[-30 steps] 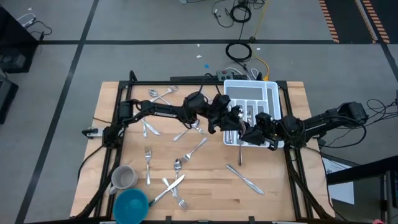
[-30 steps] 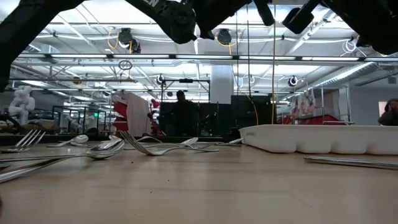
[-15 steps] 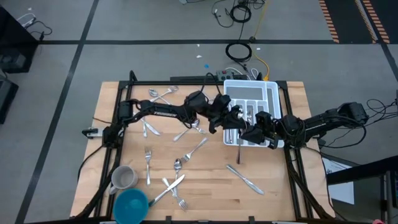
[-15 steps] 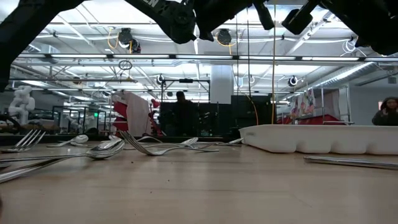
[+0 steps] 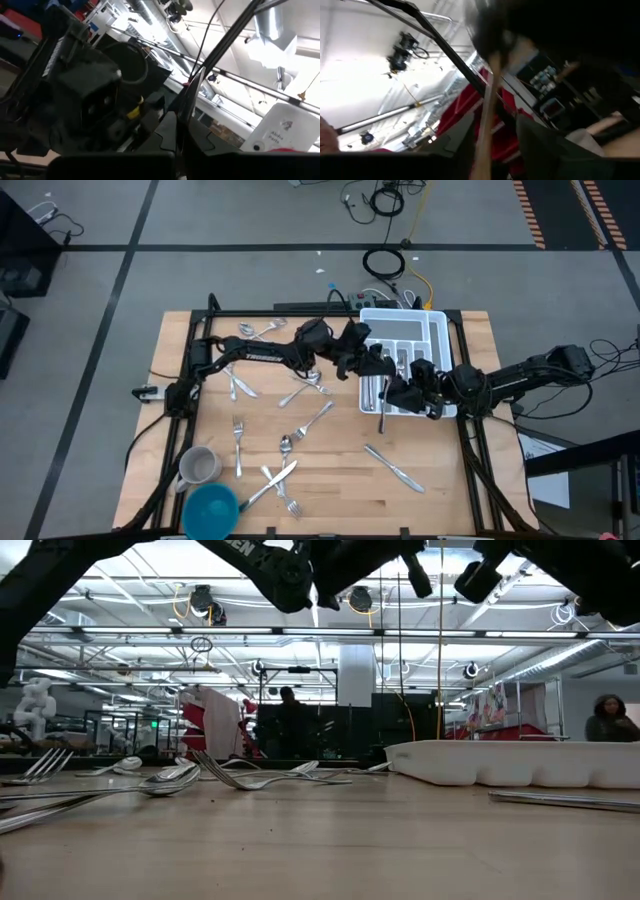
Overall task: Sort silverware
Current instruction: Put the spoon into the silverware tray
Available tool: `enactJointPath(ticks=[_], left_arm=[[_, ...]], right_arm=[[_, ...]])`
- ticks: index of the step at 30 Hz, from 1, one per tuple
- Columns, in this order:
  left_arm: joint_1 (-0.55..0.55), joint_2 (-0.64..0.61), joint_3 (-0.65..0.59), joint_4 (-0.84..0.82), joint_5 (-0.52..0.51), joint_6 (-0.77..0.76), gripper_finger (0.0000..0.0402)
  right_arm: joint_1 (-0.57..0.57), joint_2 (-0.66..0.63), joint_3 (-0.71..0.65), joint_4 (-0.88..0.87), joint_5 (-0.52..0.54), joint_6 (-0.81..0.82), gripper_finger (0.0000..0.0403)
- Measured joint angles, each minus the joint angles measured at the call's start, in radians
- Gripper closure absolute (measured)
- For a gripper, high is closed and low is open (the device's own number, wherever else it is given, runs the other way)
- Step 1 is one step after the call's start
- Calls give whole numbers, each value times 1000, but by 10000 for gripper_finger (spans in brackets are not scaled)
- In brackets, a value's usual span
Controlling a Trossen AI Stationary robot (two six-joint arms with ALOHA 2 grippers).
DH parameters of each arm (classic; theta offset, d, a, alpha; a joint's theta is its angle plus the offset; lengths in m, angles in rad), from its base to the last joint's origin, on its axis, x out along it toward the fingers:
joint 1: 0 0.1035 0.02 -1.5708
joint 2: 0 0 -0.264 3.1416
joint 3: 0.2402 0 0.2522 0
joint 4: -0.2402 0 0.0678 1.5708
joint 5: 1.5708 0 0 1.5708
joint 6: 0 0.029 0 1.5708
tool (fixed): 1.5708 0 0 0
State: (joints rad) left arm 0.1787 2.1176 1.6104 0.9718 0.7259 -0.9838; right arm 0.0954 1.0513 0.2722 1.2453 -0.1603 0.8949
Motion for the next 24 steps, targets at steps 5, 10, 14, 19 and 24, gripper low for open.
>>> enactJointPath(ticks=[5, 10, 14, 19, 24], left_arm=[[26, -54, 0, -92, 34, -4, 394], [44, -119, 0, -380, 0, 109, 394], [57, -148, 0, -647, -164, 205, 394], [65, -149, 0, -778, -287, 209, 394], [71, -142, 0, -821, -408, 216, 394]], right_arm=[[-36, -89, 0, -119, -52, 24, 244], [-91, -233, 0, -303, -216, 150, 246], [-104, -353, 1, -566, -305, 297, 247], [-105, -465, 1, -968, -371, 373, 247], [-80, -514, 1, -1163, -330, 325, 248]])
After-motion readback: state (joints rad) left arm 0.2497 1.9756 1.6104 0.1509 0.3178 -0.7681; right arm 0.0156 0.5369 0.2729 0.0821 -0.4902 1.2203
